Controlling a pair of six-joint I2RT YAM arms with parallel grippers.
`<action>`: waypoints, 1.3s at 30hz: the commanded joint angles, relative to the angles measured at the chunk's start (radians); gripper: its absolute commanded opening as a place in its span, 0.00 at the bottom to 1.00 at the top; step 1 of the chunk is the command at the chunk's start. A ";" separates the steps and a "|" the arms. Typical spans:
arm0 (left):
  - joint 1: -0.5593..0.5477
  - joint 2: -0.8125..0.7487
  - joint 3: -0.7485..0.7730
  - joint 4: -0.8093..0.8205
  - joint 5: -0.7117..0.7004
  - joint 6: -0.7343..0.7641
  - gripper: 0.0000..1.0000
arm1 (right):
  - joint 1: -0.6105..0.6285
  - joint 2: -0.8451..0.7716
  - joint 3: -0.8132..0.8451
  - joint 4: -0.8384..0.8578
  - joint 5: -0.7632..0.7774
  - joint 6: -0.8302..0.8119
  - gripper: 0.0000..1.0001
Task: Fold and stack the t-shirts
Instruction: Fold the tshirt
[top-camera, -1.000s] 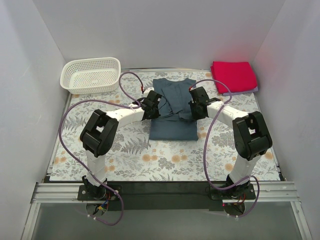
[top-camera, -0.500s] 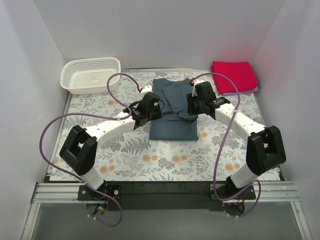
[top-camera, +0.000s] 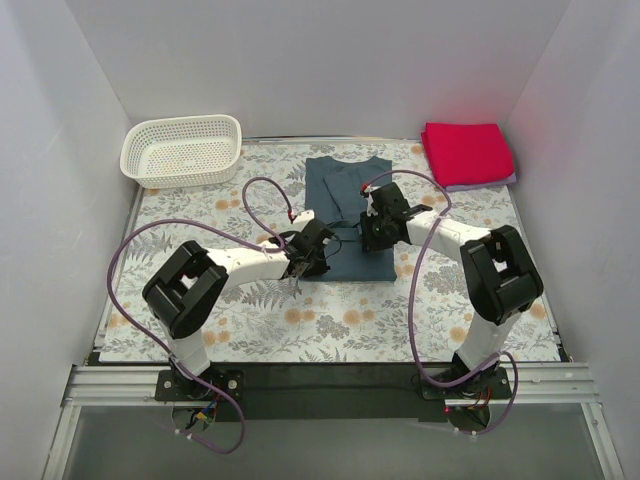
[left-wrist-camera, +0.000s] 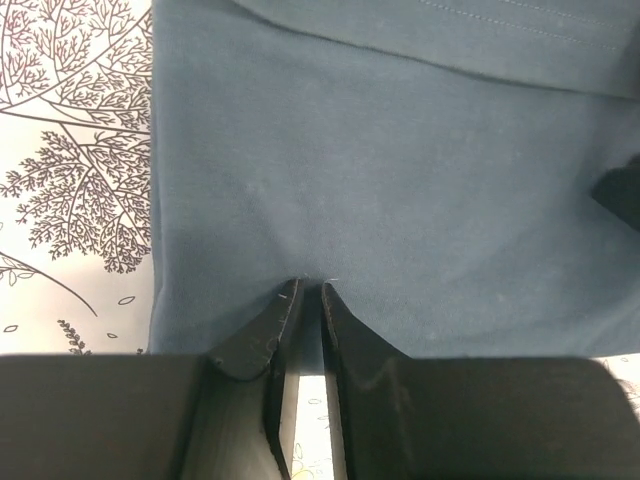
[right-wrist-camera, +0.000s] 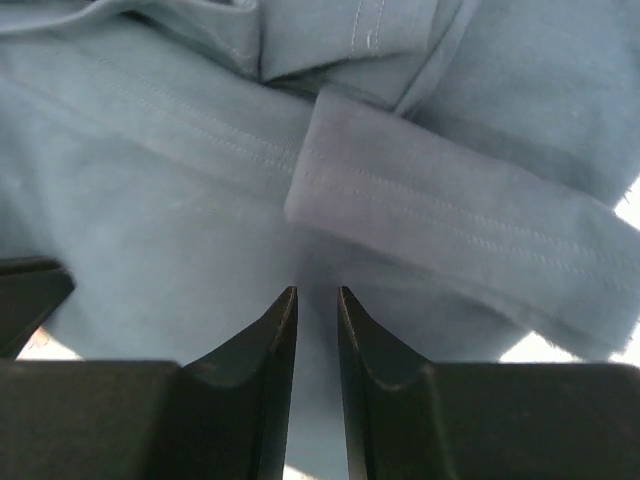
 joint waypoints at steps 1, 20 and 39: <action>0.001 -0.010 -0.034 -0.013 0.008 -0.026 0.14 | 0.004 0.046 0.057 0.054 0.002 -0.008 0.25; 0.001 -0.039 -0.111 -0.046 0.064 -0.057 0.13 | -0.114 0.171 0.452 0.020 0.103 -0.049 0.34; 0.082 -0.255 -0.083 -0.033 0.034 -0.085 0.26 | -0.203 -0.218 -0.193 0.332 -0.441 0.087 0.37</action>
